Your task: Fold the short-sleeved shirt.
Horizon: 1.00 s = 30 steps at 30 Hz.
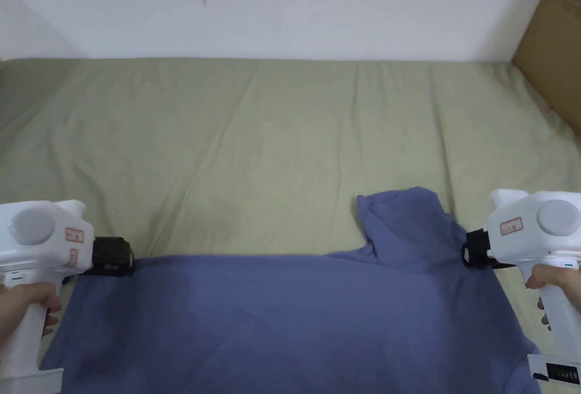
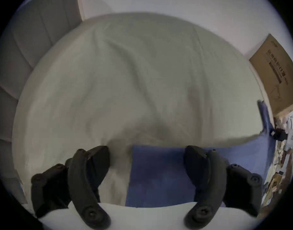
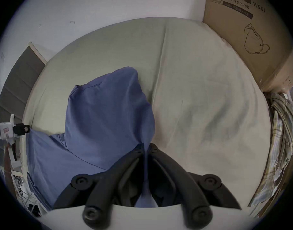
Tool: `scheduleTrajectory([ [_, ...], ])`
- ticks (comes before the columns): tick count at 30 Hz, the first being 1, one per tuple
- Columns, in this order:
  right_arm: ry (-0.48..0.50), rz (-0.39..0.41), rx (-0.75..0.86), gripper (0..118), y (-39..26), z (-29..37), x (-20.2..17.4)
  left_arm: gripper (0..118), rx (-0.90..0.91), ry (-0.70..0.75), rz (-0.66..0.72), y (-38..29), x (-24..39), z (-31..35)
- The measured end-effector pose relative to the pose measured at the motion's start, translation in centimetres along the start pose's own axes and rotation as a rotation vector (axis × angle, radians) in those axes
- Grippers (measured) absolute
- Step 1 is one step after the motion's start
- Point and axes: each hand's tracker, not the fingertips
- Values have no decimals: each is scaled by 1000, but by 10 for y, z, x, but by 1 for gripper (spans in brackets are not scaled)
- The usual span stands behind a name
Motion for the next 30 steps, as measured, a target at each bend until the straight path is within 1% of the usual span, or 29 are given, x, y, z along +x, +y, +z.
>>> scheduleTrajectory([
  [1,-1,3,-2,4,0,-1,-1,92,3,76,-29,-2,1,-4],
  [2,-3,5,-4,4,-1,-1,-2,88,34,34,-14,-4,4,-1],
  [3,-5,7,-4,4,-1,-1,-2,72,48,49,2,-5,5,5],
  [5,-9,10,5,4,-1,3,-3,35,106,64,25,-8,6,14],
  [6,-6,11,15,4,-1,6,-3,12,120,51,28,-9,5,17],
  [7,0,16,23,4,-2,11,-4,3,123,41,27,-10,4,18],
  [8,-2,20,28,4,-2,16,-5,3,99,-11,26,-12,3,20],
  [9,-6,26,35,4,-2,22,-7,3,99,-5,38,-13,3,22],
  [13,-4,43,67,4,-1,50,-9,3,112,0,-14,-15,5,46],
  [17,5,55,105,4,-5,88,-11,3,190,-10,-58,-21,3,100],
  [21,-3,87,154,4,-20,138,-14,3,255,2,-123,-34,3,156],
  [25,13,97,208,4,-52,191,-15,3,308,2,-146,-71,5,207],
  [30,10,121,221,4,-121,234,-17,3,317,9,-173,-143,-2,240],
])
